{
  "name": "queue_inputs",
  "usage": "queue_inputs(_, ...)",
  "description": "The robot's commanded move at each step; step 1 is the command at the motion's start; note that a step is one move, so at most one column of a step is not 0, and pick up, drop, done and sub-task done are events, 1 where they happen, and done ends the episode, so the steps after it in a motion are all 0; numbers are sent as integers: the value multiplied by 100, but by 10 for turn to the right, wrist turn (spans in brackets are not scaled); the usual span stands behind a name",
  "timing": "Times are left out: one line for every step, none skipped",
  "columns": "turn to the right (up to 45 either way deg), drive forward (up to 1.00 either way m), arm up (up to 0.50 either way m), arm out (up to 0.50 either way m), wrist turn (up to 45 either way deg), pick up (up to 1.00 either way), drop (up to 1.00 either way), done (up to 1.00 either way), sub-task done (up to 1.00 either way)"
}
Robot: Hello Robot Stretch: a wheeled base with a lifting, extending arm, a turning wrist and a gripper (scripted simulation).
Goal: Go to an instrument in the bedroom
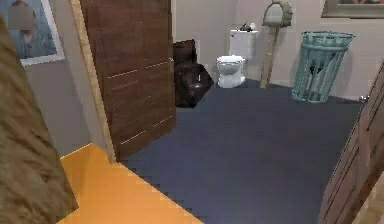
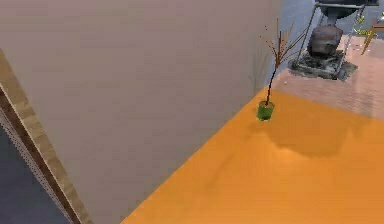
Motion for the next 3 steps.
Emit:
queue_inputs(60, 0, 0, 0, 0, 0, 0, 0, 0)
queue_inputs(0, 65, 0, 0, 0, 0, 0, 0, 0)
queue_inputs(300, 0, 0, 0, 0, 0, 0, 0, 0)
